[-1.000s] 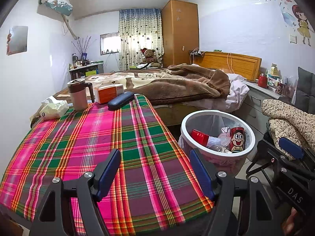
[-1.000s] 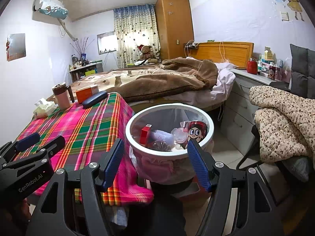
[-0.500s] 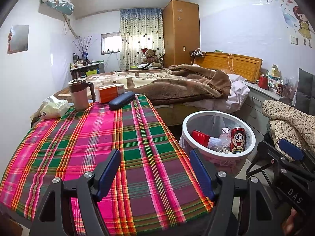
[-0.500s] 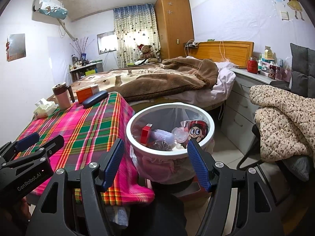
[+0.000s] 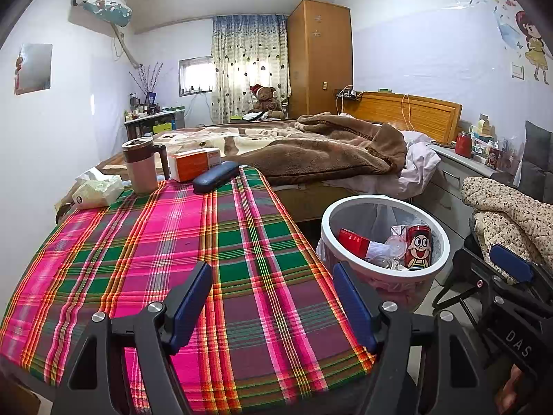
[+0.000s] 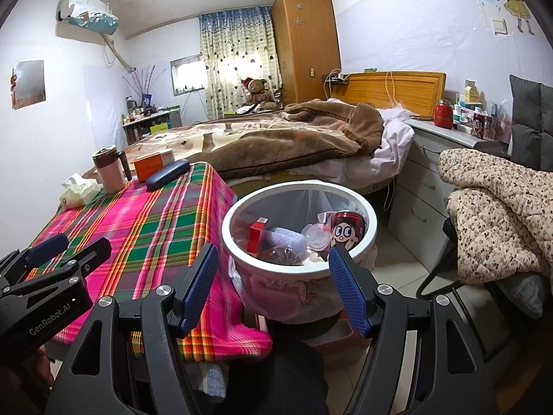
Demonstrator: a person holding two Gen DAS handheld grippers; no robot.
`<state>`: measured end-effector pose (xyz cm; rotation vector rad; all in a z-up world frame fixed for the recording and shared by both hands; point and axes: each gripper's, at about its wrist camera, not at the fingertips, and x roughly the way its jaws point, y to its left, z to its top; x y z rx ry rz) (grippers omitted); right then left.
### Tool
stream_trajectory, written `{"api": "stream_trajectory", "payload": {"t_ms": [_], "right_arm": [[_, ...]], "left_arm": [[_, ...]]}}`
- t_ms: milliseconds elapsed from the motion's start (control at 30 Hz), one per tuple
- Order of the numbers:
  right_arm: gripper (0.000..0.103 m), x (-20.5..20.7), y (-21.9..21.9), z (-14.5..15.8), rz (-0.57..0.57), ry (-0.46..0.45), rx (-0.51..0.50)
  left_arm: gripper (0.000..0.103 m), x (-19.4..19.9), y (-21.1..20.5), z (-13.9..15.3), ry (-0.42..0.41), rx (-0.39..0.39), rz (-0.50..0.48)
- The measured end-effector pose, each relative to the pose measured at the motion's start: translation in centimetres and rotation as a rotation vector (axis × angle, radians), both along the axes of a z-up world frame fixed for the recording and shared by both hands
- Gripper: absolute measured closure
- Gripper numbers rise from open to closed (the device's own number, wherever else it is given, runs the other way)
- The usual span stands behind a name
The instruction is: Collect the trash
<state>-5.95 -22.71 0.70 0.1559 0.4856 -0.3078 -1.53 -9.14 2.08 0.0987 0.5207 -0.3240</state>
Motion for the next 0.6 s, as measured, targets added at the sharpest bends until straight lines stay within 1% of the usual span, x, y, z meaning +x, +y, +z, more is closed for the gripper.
{"api": "stream_trajectory", "payload": {"t_ms": [600], "right_arm": [[0.035,0.00,0.06,0.00,-0.001,-0.001,0.001]], "left_arm": [[0.031,-0.10,0.06,-0.11,0.003,0.002,0.002]]}}
